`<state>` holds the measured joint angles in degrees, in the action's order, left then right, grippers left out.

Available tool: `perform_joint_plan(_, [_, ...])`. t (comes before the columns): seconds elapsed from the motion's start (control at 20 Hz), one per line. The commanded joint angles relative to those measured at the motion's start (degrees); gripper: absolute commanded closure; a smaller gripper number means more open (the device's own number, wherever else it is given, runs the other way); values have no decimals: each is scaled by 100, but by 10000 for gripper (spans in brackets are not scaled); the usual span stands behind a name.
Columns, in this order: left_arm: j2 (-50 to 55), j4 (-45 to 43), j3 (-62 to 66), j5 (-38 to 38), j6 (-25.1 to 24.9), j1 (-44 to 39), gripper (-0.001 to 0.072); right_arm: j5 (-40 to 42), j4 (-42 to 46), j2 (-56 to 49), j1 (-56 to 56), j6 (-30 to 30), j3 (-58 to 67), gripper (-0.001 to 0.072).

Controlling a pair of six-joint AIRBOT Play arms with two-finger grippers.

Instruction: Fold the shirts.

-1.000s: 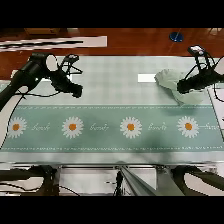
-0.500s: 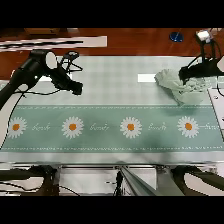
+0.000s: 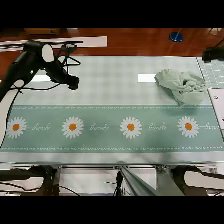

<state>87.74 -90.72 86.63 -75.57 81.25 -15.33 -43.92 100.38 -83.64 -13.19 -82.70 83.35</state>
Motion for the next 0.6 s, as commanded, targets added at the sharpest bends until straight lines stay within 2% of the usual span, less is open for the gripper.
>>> perform_joint_plan(0.0, [-59,-17,284,-208,-13,-4,29,-1231,-1180,-695,-356,595,92,114])
perform_joint_plan(0.15, [-63,-15,297,-269,9,-4,29,-1764,-1906,-1141,-332,678,92,114])
perform_joint_plan(0.4, [-63,72,297,-511,50,-4,29,-2566,-2116,-1875,-120,673,92,130])
perform_joint_plan(0.45, [-63,74,297,-509,50,-4,29,-2645,-2118,-1987,-52,673,92,160])
perform_joint_plan(0.5, [-63,76,297,-511,50,-4,29,-2673,-2096,-2055,20,680,92,387])
perform_joint_plan(0.55, [-68,74,297,-514,50,-4,29,-2649,-2046,-2055,70,693,92,647])
